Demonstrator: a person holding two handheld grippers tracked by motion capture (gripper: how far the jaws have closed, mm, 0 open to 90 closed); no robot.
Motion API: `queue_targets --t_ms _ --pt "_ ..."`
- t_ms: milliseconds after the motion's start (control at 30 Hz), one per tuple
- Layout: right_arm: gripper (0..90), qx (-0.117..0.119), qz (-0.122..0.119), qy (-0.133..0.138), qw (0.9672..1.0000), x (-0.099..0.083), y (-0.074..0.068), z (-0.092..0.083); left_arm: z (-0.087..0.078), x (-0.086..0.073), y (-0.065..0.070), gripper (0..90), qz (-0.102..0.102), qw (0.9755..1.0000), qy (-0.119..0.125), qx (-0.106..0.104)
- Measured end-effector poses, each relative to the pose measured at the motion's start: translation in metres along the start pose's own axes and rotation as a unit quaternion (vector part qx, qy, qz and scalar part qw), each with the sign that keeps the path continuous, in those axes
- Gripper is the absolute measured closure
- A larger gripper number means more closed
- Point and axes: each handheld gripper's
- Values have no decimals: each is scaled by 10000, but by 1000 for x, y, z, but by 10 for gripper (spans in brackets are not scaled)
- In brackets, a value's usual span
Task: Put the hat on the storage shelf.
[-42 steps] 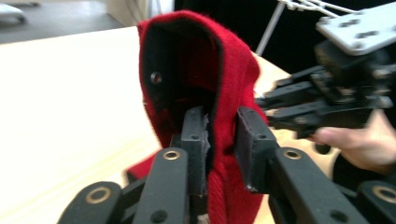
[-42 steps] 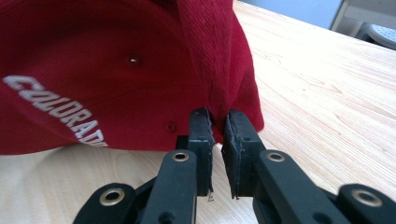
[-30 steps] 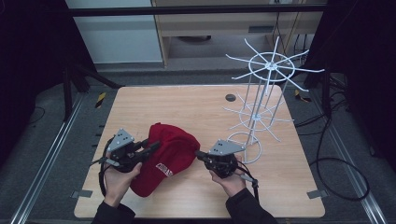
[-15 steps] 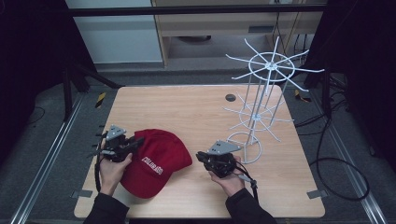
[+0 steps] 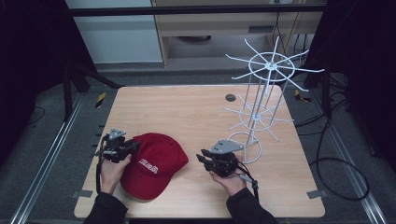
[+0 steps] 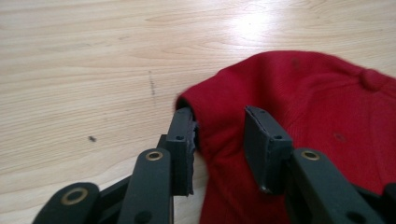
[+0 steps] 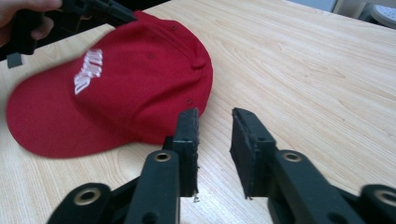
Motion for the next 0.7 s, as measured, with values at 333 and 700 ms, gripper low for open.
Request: queue_targets --t_ms 333,700 --pt "529 -120 139 -8 9998 -5 5 0 -21 0 55 488 273 9966 144 -760" --pt "508 -367 165 6 9992 -7 11 1 -5 -13 109 357 964 9887 -176 -1136"
Point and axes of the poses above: each handheld gripper's, and its own axes: z roughly forward along the jaws, x roughly out of its top, y roughly to its right, and after that the axes turned 6 degrees about y, right-handed
